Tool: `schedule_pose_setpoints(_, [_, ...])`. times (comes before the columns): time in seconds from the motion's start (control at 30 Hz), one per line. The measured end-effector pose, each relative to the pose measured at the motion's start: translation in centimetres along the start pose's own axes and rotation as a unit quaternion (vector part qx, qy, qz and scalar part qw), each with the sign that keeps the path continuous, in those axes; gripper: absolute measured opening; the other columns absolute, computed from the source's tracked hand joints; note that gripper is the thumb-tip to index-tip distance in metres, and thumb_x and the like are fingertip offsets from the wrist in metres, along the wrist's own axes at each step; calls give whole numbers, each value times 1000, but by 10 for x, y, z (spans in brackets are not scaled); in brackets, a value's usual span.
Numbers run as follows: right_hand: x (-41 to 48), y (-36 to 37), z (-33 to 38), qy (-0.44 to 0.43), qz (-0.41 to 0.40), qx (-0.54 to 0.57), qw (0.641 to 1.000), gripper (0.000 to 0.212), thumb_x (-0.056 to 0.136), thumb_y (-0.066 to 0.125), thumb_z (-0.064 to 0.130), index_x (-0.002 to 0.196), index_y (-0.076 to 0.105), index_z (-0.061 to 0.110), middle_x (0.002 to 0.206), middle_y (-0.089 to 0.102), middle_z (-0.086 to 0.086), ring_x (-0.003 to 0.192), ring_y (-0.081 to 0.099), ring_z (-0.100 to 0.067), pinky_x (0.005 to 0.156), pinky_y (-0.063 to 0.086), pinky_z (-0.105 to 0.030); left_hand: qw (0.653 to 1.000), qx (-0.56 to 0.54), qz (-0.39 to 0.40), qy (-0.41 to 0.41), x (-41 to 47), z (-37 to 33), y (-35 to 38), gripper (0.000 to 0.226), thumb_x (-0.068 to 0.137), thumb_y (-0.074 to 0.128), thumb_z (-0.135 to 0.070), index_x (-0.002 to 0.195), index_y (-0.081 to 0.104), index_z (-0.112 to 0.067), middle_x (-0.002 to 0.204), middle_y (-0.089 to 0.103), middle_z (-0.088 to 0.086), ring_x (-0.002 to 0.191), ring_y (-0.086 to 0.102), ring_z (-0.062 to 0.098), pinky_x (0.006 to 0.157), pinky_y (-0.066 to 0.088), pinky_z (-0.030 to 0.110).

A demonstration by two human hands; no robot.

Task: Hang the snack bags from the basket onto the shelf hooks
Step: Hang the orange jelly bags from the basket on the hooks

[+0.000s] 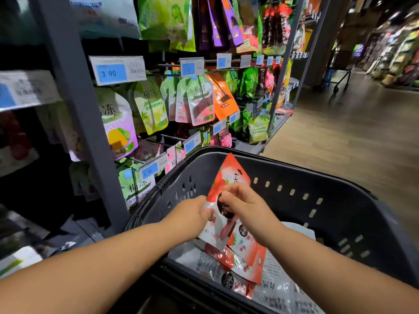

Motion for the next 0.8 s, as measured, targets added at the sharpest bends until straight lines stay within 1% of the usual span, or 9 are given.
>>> schedule_pose_setpoints(0.07, [4,-28,-6,0,-106,-34,994,15,88,71,24,97,59,21,91,62,-2,85,60,-17,86,51,-41,999,-44,-23,-15,2,4,-7,30,103,43,-33,120,56,-11,115,64,8,107,58,26,92,47,37])
schedule_pose_setpoints(0.13, [4,-48,-22,56,-166,-43,984,38,83,77,32,106,50,19,100,55,-1,93,58,-18,90,50,-43,991,-120,-47,-31,4,12,-12,29,102,46,-32,123,57,-15,119,65,5,111,59,23,98,46,39])
schedule_pose_setpoints(0.23, [6,-32,-45,136,-51,40,989,59,77,80,46,120,48,21,111,62,-5,101,64,-24,98,51,-49,964,-260,-42,-24,3,14,-11,23,100,53,-33,121,60,-28,120,69,-3,112,62,19,104,45,44])
schedule_pose_setpoints(0.33, [6,-16,-31,81,17,54,995,38,76,71,40,98,62,11,93,72,-14,86,68,-30,88,52,-48,912,-409,12,-13,0,5,-2,23,98,57,-26,122,61,-24,113,73,-1,106,68,20,96,53,43])
schedule_pose_setpoints(0.4, [7,-17,-24,51,-2,60,997,38,78,73,35,104,62,9,99,73,-15,90,71,-34,89,56,-48,884,-465,44,3,-4,-5,-2,23,94,59,-16,116,65,-17,105,76,3,95,72,18,81,57,31])
schedule_pose_setpoints(0.47, [8,-15,-19,29,-6,66,997,33,85,75,23,111,59,11,104,72,-18,96,71,-33,92,55,-52,876,-480,41,10,-5,-9,-7,26,83,67,-14,109,69,-13,99,76,7,89,73,21,75,56,28])
schedule_pose_setpoints(0.53, [8,-12,-16,19,7,62,998,27,90,70,15,114,57,12,108,71,-16,100,71,-31,92,56,-48,868,-496,10,-8,-3,-3,-13,31,75,74,-7,105,70,-8,96,77,10,87,73,24,74,57,31])
schedule_pose_setpoints(0.67, [10,-11,-20,31,45,23,998,15,98,60,21,113,60,19,104,73,-6,92,71,-19,81,57,-35,866,-494,-57,-50,-1,13,-23,35,71,79,0,105,72,-4,95,76,13,89,73,31,83,57,41])
schedule_pose_setpoints(0.8, [14,-48,-63,95,-49,-127,986,12,92,67,31,100,63,23,99,70,1,88,68,-14,83,55,-33,860,-482,-149,-79,-7,26,-40,18,75,79,0,90,72,-8,65,73,-2,53,68,10,53,51,21])
Point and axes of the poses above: each hand's wrist, its own x-axis towards the middle knuckle, its own y-axis out of the palm, z = x × y, the point moved 9 cm from there along x, towards the middle knuckle
